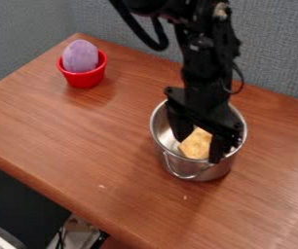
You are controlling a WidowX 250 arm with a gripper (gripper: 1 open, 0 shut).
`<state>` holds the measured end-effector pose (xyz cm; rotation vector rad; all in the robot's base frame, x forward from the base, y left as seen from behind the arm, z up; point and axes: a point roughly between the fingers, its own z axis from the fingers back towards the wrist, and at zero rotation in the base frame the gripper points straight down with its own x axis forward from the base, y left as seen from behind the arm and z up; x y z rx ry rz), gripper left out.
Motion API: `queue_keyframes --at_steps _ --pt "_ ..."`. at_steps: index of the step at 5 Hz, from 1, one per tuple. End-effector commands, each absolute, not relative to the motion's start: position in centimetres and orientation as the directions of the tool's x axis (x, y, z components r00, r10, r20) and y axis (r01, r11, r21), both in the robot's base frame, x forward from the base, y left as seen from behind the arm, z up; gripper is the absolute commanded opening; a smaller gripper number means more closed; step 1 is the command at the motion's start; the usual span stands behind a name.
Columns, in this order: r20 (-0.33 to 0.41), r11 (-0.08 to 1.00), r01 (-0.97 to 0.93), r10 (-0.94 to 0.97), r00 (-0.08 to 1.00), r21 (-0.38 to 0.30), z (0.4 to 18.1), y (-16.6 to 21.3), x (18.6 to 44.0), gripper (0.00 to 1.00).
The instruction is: Remove the yellow object from the metal pot
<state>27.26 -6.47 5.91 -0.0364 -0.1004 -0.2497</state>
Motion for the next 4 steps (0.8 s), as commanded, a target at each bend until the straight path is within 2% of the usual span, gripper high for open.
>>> queue_keyframes --at_steps 1,3,4 --pt "0.105 0.968 0.252 -0.250 0.963 -0.008 5.2 -6.3 27.5 1.00" --pt "0.082 0.970 0.242 -0.241 0.967 -0.001 2.9 -5.9 27.6 1.00" --pt "0.089 0.970 0.245 -0.244 0.966 0.002 2.7 -5.9 28.0 0.00"
